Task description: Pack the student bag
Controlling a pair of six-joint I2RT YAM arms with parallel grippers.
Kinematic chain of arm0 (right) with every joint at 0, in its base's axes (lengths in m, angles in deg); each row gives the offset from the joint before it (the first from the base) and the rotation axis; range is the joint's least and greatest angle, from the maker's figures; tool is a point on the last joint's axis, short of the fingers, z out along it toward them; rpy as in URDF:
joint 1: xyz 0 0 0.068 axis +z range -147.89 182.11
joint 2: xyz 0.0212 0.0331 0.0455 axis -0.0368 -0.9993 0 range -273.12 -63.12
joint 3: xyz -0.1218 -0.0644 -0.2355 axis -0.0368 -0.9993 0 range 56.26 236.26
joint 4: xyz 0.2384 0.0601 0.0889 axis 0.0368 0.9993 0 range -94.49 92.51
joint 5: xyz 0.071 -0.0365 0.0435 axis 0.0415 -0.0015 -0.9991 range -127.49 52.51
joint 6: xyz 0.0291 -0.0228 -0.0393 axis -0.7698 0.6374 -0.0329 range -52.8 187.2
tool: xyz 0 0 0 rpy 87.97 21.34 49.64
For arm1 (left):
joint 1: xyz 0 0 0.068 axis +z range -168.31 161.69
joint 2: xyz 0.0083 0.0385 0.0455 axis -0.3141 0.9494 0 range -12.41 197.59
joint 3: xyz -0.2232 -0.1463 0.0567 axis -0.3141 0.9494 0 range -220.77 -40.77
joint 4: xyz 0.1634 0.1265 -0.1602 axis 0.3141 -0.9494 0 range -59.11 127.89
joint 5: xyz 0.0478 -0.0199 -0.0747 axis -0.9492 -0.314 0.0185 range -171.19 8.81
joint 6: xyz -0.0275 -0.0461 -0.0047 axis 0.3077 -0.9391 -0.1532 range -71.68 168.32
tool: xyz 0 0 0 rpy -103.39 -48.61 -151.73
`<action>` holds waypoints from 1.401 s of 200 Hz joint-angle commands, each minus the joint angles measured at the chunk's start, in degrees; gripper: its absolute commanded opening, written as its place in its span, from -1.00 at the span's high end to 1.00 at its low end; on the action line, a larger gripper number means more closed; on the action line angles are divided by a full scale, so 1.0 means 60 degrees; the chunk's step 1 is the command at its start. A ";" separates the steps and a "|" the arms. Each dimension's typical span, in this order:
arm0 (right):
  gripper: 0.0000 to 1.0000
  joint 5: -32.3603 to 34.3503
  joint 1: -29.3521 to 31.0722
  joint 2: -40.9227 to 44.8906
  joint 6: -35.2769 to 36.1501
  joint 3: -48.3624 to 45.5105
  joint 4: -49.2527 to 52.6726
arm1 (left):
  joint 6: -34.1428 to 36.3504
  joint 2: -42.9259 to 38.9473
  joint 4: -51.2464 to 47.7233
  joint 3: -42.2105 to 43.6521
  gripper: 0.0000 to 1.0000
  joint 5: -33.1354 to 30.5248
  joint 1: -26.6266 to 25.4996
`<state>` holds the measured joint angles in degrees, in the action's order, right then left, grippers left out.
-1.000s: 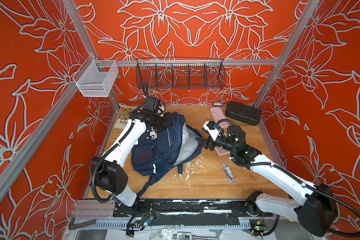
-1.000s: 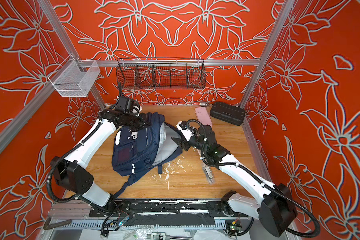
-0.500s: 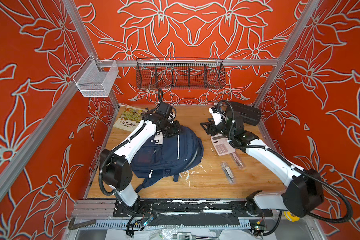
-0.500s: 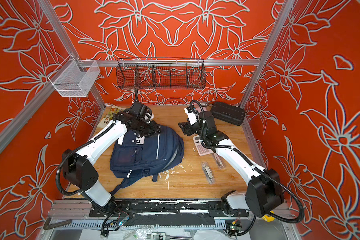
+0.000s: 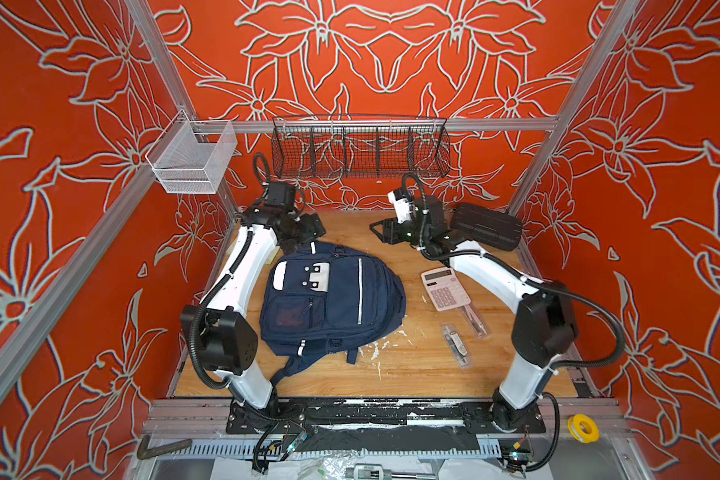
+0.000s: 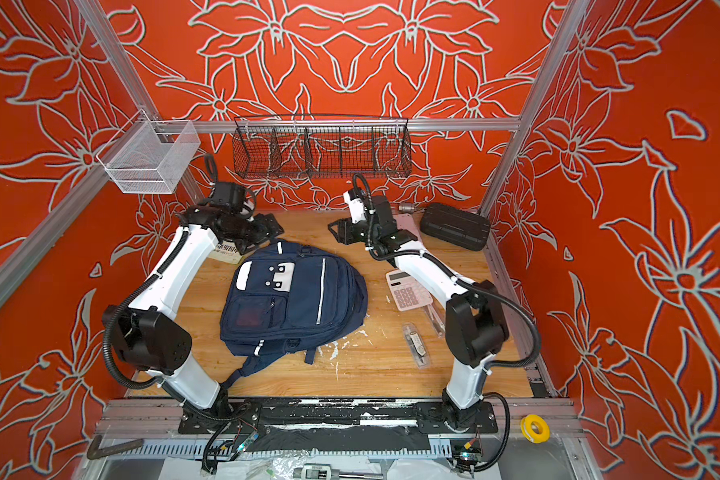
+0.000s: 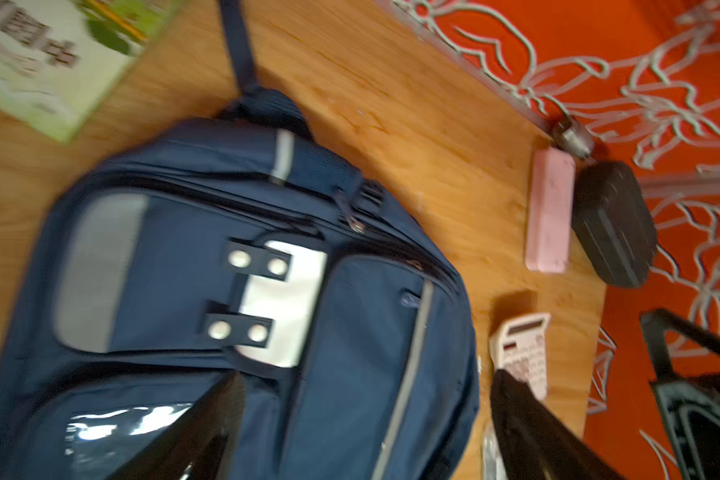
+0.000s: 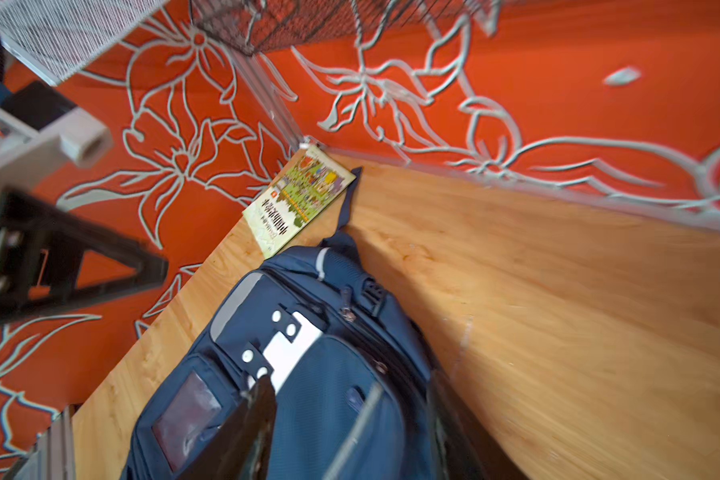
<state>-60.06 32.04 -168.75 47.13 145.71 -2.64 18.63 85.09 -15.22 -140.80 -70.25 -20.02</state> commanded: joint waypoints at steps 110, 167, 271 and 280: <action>-0.09 -0.1025 0.1045 -0.2253 -0.1271 0.1164 -0.0042 | 0.4652 0.7101 -0.2573 -0.6402 -0.79 -0.5895 0.0418; -0.06 -0.1497 0.1033 -0.2237 -0.0856 0.0942 0.0994 | 0.5663 0.7840 -0.1809 -0.6165 -0.79 -0.6142 0.0866; -0.04 -0.1704 0.1020 -0.1851 -0.0147 0.1088 0.0888 | 0.6588 0.8897 -0.1274 -0.6293 -0.76 -0.6454 0.1212; -0.04 -0.1800 0.1010 -0.1835 -0.0070 0.1088 0.0864 | 0.6577 0.8994 -0.1266 -0.6287 -0.75 -0.6596 0.1223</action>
<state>-68.93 38.18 -183.02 44.94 151.67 4.68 56.48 135.49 -22.41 -178.30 -107.36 -12.68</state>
